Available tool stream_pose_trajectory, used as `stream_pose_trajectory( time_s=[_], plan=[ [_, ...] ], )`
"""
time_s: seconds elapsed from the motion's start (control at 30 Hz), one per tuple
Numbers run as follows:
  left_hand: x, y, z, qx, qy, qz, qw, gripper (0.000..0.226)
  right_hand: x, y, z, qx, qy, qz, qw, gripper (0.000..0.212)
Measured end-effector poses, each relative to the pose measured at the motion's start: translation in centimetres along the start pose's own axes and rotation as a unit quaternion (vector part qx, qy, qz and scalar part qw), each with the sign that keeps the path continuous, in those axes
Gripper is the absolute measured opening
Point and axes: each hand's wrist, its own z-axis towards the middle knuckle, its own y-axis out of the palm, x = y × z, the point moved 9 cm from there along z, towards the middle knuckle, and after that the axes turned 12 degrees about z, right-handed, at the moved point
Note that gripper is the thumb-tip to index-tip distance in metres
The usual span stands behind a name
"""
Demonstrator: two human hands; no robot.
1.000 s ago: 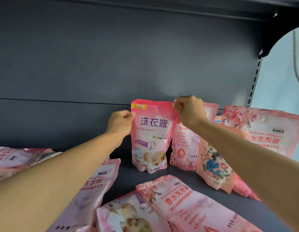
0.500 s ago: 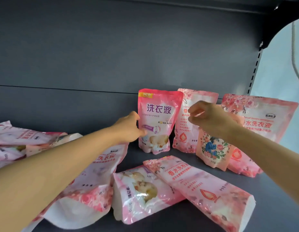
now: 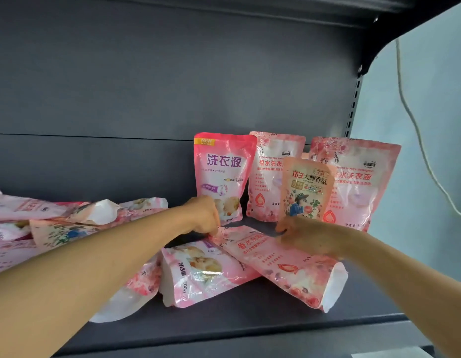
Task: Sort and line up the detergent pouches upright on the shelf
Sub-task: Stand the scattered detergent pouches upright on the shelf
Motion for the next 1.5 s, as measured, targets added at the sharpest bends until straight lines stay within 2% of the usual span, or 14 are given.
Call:
stream_pose_trajectory(
  time_s=[0.1, 0.2, 0.27, 0.43, 0.6, 0.73, 0.9, 0.97, 1.07, 1.13, 1.23, 1.3, 1.37, 1.5],
  plan=[
    [0.0, -0.3, 0.0, 0.010, -0.021, -0.093, 0.995, 0.029, 1.0, -0.3, 0.4, 0.018, 0.009, 0.092, 0.996, 0.036],
    [1.2, -1.9, -0.6, 0.043, -0.001, -0.210, 0.977, 0.012, 1.0, 0.2, 0.3, -0.014, -0.006, 0.224, 0.975, 0.032],
    [2.4, -3.0, -1.2, 0.053, 0.028, -0.268, 0.962, 0.019, 0.3, 0.0, 0.1, -0.023, -0.033, 0.312, 0.949, 0.027],
    [5.1, -7.1, -2.2, 0.120, 0.121, -0.346, 0.923, 0.022, 1.2, -2.9, 0.8, 0.049, -0.034, 0.621, 0.781, 0.029],
    [8.0, -9.6, -3.1, 0.160, 0.189, -0.397, 0.884, 0.019, 1.2, -5.6, -1.0, 0.037, -0.083, 0.653, 0.751, 0.021],
    [9.5, -10.0, -3.1, 0.167, 0.199, -0.422, 0.869, 0.008, 2.1, -9.0, -3.3, 0.123, -0.138, 0.644, 0.742, 0.020],
    [10.3, -6.9, -2.0, 0.071, 0.199, -0.359, 0.909, 0.023, 5.0, -12.5, -6.3, 0.277, -0.151, 0.607, 0.729, 0.015],
    [9.8, -5.0, -1.5, 0.041, 0.187, -0.265, 0.945, 0.025, 6.9, -13.7, -7.3, 0.335, -0.144, 0.606, 0.708, 0.015],
    [7.6, -3.3, -0.2, 0.063, 0.133, -0.095, 0.984, 0.015, 9.4, -15.1, -8.4, 0.394, -0.139, 0.609, 0.674, 0.014],
    [6.2, -2.2, 0.6, 0.051, 0.099, -0.034, 0.993, 0.005, 10.6, -15.7, -9.0, 0.425, -0.138, 0.610, 0.654, 0.013],
    [5.0, -0.1, 1.4, -0.006, 0.078, 0.064, 0.995, 0.010, 11.8, -15.5, -9.1, 0.441, -0.138, 0.611, 0.643, 0.013],
    [4.4, 1.1, 1.8, -0.031, 0.050, 0.093, 0.994, 0.035, 12.6, -15.0, -8.8, 0.441, -0.131, 0.617, 0.638, 0.013],
    [3.8, 2.3, 2.4, -0.043, 0.027, 0.093, 0.994, 0.049, 13.0, -14.6, -8.6, 0.442, -0.125, 0.624, 0.632, 0.013],
    [2.7, 3.8, 3.0, -0.057, -0.016, 0.039, 0.997, 0.045, 12.6, -14.6, -8.5, 0.439, -0.132, 0.620, 0.637, 0.015]
  ],
)
